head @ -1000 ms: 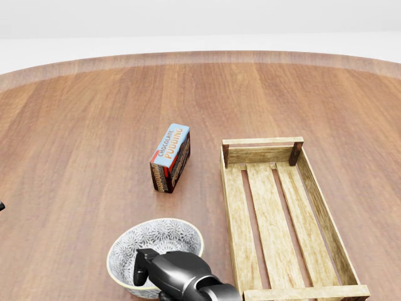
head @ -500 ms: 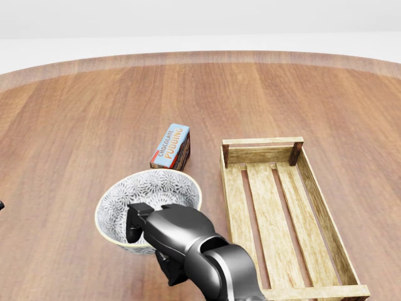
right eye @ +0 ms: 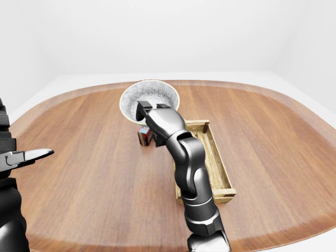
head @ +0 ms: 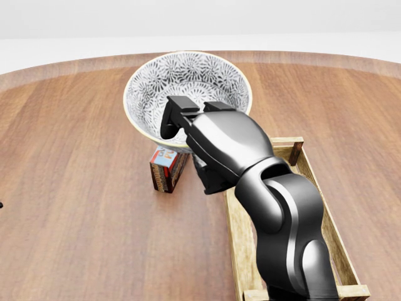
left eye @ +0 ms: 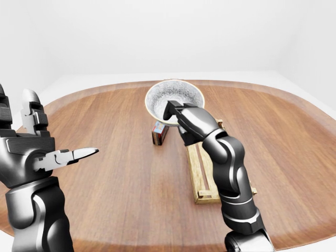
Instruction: Pick up the bowl on the left and put it in the tray.
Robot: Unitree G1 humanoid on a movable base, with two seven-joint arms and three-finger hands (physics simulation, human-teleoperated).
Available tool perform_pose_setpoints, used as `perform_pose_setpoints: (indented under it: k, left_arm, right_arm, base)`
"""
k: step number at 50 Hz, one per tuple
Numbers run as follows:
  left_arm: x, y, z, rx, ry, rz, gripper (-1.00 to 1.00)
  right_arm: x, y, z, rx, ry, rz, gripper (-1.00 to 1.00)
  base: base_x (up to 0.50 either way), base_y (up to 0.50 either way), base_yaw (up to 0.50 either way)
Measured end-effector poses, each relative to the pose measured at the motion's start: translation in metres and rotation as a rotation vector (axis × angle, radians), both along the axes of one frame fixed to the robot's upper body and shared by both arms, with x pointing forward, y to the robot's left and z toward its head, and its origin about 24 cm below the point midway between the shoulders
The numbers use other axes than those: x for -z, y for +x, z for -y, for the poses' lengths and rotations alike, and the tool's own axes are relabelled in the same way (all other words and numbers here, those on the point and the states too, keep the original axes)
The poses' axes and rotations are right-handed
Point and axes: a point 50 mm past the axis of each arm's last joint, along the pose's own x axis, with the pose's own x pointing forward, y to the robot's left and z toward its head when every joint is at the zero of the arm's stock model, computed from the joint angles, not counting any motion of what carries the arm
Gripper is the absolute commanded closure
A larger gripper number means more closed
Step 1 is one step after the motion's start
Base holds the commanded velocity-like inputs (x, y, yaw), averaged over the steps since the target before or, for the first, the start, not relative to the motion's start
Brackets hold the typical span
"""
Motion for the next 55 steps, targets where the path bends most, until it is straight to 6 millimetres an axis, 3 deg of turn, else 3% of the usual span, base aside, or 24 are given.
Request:
perform_pose_setpoints:
  k: [15,29,40,55]
  left_arm:
    - [0.001,0.0,0.001,0.001,0.001,-0.007,-1.0]
    - [0.001,0.001,0.001,0.002,0.004,-0.007,-1.0]
    - [0.003,0.001,0.002,0.003,0.007,-0.013,-1.0]
    - [0.002,0.0,0.003,0.002,0.009,-0.01,-1.0]
  right_arm:
    - [-0.032,0.018,0.04,0.03,0.037,0.071,1.0]
    - [-0.043,0.025,0.075,0.006,0.138,0.052,1.0]
    - [-0.028,0.033,0.105,0.019,0.26,-0.043,1.0]
    - [0.009,0.047,0.136,0.156,0.37,-0.141,1.0]
  base:
    - [0.0,0.0,0.0]
    - [0.0,0.0,0.0]
    - [0.0,0.0,0.0]
    - [0.0,0.0,0.0]
